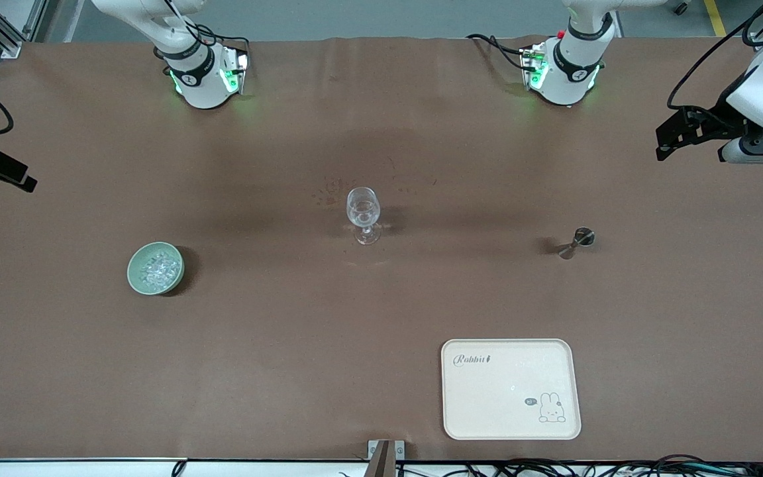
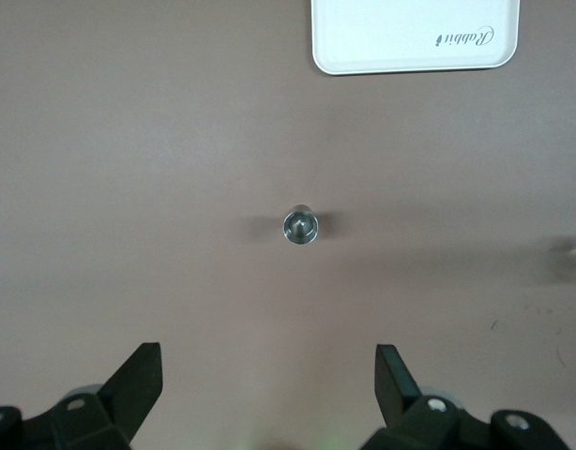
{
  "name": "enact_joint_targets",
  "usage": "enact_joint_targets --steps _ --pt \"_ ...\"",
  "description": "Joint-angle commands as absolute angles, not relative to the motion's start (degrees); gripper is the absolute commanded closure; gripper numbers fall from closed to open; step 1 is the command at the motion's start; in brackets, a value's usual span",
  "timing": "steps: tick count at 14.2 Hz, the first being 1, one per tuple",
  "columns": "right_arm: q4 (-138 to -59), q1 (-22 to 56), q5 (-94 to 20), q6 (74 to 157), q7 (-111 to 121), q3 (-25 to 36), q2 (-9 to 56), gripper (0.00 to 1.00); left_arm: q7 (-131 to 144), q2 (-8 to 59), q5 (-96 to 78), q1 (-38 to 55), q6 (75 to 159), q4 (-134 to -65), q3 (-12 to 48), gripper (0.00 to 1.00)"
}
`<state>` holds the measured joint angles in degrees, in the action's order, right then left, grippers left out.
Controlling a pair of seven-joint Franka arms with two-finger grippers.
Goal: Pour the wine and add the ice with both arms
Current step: 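Reach ice bowl with the right gripper while the left gripper nears jigger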
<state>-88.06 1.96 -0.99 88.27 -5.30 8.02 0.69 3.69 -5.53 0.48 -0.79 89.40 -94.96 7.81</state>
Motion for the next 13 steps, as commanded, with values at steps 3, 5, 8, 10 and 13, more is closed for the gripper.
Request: enact_joint_targets --steps 3,5,8,10,13 --pt "-88.6 1.8 -0.3 88.1 -6.2 7.9 0.3 0.00 3.2 -4.1 0.9 -0.9 89.5 -92.2 7.9 0.00" --pt "-89.5 1.8 -0.2 89.4 -6.2 7.9 0.4 0.00 3.6 -2.4 0.9 -0.9 89.5 -89.4 7.8 0.00" --pt "-97.0 2.2 -0.2 96.8 -6.1 7.9 1.3 0.00 2.1 2.2 0.5 -6.8 89.6 -85.3 7.6 0.00" --pt "-103.5 2.4 -0.2 105.7 -6.1 7.8 2.3 0.00 2.2 3.0 -1.5 -9.7 89.9 -86.0 7.6 0.00" --pt "-107.0 2.7 -0.3 113.0 -6.1 7.7 8.1 0.00 3.2 10.0 -11.1 -17.9 90.3 -86.5 7.6 0.00"
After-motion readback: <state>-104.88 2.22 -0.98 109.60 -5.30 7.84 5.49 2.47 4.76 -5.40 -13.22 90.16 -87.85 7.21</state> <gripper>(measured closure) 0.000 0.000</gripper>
